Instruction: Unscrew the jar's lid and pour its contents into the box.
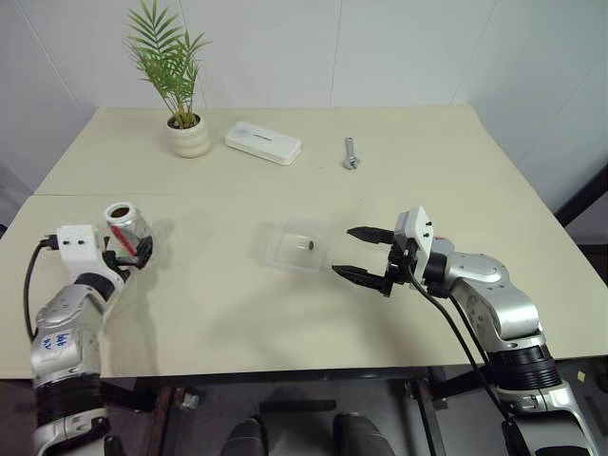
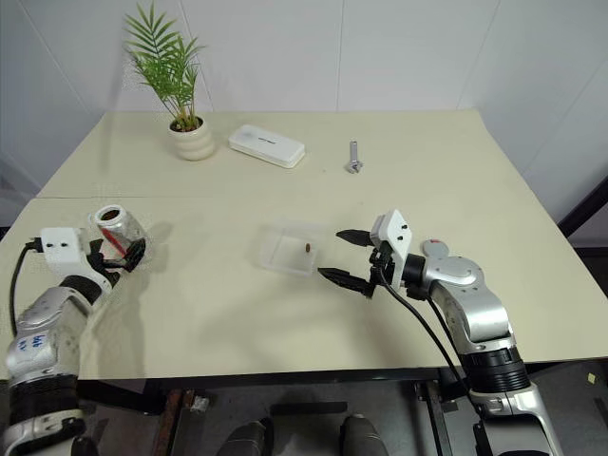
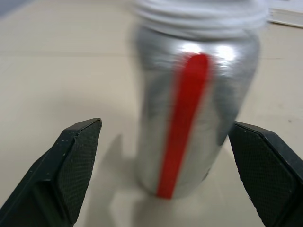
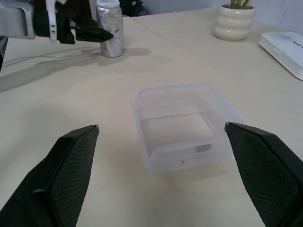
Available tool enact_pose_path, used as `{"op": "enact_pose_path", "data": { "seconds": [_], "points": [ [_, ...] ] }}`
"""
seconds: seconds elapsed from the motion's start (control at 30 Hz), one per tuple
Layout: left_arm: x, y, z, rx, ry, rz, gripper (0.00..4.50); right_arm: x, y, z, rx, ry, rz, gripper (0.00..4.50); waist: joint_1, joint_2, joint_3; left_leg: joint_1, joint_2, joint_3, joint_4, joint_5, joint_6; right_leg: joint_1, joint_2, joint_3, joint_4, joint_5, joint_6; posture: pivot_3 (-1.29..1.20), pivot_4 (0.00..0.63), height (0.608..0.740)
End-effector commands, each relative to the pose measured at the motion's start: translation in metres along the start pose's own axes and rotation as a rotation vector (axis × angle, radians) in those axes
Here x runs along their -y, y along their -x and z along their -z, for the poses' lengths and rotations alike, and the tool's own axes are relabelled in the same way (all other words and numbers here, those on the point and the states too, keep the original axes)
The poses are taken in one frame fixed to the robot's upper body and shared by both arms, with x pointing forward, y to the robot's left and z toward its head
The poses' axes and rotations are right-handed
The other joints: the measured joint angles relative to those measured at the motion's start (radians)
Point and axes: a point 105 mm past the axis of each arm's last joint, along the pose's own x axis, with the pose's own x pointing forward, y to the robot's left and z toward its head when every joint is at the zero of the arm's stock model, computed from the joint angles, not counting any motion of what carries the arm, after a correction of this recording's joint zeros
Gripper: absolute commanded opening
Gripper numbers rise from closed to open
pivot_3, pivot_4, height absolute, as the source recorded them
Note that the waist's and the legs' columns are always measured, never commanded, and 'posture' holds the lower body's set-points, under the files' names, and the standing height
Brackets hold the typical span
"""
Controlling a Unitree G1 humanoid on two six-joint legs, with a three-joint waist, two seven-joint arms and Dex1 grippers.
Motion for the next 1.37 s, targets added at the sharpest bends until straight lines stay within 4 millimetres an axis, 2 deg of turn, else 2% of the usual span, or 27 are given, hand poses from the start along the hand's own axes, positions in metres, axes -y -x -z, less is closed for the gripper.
{"op": "enact_pose_path", "data": {
  "seconds": [0.03,0.17,0.27,0.43,0.57,0.73,0.83,0.97,1.13,1.37],
  "points": [
    [0.003,0.021,-0.022,0.052,-0.134,0.041,4.48,0.0,0.001,-0.011,0.035,0.027,-0.01,4.5,0.0,0.0,0.0,0.0,0.0,0.0,0.0,0.0,0.0,0.0,0.0,0.0,0.0,0.0,0.0,0.0,0.15,0.74],
    [-0.001,0.043,-0.023,0.029,-0.193,0.044,4.48,0.001,0.003,-0.011,0.033,0.029,-0.008,4.5,0.001,0.0,0.0,0.0,0.001,0.001,-0.001,0.0,0.0,0.0,-0.001,-0.001,-0.002,-0.002,-0.005,0.0,0.15,0.74],
    [0.0,0.06,-0.018,-0.013,-0.268,0.105,4.48,0.001,0.005,-0.012,0.033,0.03,-0.007,4.5,-0.002,0.0,0.0,0.0,0.001,0.001,-0.001,0.0,0.0,0.0,-0.001,-0.001,-0.005,-0.007,-0.016,0.0,0.15,0.74],
    [0.012,0.076,-0.026,-0.002,-0.376,0.294,4.48,0.004,0.012,-0.012,0.022,0.045,-0.008,4.5,-0.002,0.0,0.0,-0.001,0.002,0.003,-0.003,-0.001,0.0,0.0,-0.002,-0.001,-0.01,-0.006,-0.019,0.0,0.15,0.74],
    [0.056,0.078,-0.043,0.111,-0.404,0.564,4.48,0.007,0.022,-0.012,0.007,0.085,-0.003,4.5,0.004,0.0,0.0,-0.001,0.002,0.004,-0.006,-0.001,0.0,0.001,-0.004,-0.001,-0.014,-0.006,-0.02,0.0,0.15,0.74],
    [0.105,0.068,-0.062,0.204,-0.367,0.814,4.48,0.012,0.038,-0.017,0.022,0.156,0.02,4.5,0.005,0.0,0.0,-0.002,0.002,0.006,-0.008,0.0,0.002,0.001,-0.005,-0.001,-0.017,-0.005,-0.02,0.0,0.15,0.74],
    [0.125,0.062,-0.06,0.205,-0.41,0.929,4.48,0.02,0.048,-0.022,0.021,0.143,0.054,4.5,-0.001,0.0,0.0,-0.001,0.002,0.006,-0.009,0.0,0.002,0.001,-0.004,-0.001,-0.016,-0.003,-0.016,0.0,0.15,0.74],
    [0.129,0.054,-0.053,0.175,-0.435,0.988,4.48,0.023,0.063,-0.025,-0.014,0.157,0.074,4.5,-0.008,0.0,0.0,0.0,0.003,0.007,-0.01,0.0,0.002,-0.001,-0.001,0.0,-0.015,-0.001,-0.011,0.0,0.15,0.74],
    [0.127,0.044,-0.059,0.203,-0.422,0.962,4.48,0.023,0.075,-0.022,-0.047,0.152,0.088,4.5,-0.007,0.0,0.0,0.0,0.006,0.007,-0.01,0.0,0.002,-0.001,0.001,-0.001,-0.015,0.001,-0.006,0.0,0.15,0.74],
    [0.124,0.053,-0.05,0.188,-0.405,0.934,4.48,0.016,0.071,-0.018,-0.035,0.125,0.108,4.5,-0.007,0.0,0.0,-0.001,0.006,0.007,-0.01,0.0,0.002,-0.001,0.001,0.0,-0.015,0.001,-0.006,0.0,0.15,0.74]
  ]
}}
